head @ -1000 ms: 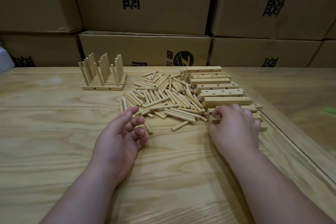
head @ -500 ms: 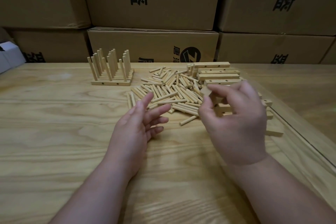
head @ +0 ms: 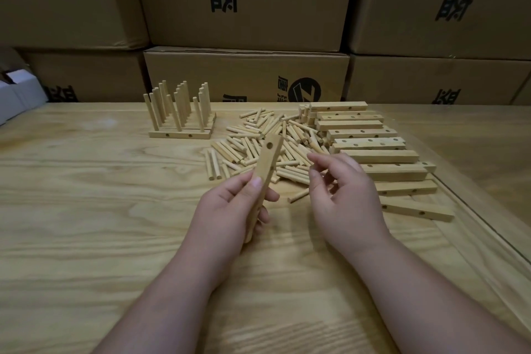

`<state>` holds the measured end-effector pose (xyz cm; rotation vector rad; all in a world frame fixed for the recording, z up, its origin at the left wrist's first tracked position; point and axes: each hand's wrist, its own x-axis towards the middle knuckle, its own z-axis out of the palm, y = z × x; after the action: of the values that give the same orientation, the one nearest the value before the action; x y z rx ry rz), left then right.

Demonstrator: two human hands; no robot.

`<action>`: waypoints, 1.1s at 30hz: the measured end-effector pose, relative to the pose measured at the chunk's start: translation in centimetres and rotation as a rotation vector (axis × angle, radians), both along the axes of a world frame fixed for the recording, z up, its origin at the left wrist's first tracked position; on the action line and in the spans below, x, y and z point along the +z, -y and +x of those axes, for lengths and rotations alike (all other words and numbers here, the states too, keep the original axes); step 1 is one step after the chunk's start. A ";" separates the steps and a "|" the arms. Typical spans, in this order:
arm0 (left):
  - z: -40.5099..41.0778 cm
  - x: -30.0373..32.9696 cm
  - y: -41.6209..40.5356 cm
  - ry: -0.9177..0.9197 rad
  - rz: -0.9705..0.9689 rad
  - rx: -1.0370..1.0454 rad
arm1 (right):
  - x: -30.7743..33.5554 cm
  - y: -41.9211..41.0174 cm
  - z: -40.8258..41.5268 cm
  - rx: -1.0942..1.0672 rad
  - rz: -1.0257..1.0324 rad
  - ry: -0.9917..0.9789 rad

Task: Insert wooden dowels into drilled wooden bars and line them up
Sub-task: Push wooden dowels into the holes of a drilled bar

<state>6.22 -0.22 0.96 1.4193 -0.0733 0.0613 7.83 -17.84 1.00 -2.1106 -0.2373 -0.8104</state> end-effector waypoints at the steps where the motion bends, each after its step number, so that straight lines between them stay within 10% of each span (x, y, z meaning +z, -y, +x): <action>1: 0.2 0.1 0.0 -0.053 -0.058 0.016 | -0.1 0.2 0.6 -0.057 -0.095 -0.032; 11: 1.2 0.7 -0.8 -0.217 -0.514 0.037 | -0.9 -0.3 1.9 -0.292 -0.532 -0.251; 33: 1.3 0.5 -1.1 -0.203 -0.511 -0.010 | -0.4 0.0 1.6 -0.368 -0.547 -0.424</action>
<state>7.54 0.84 1.44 0.9086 0.0982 -0.0698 9.46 -17.87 0.63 -2.8381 0.1870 -0.5104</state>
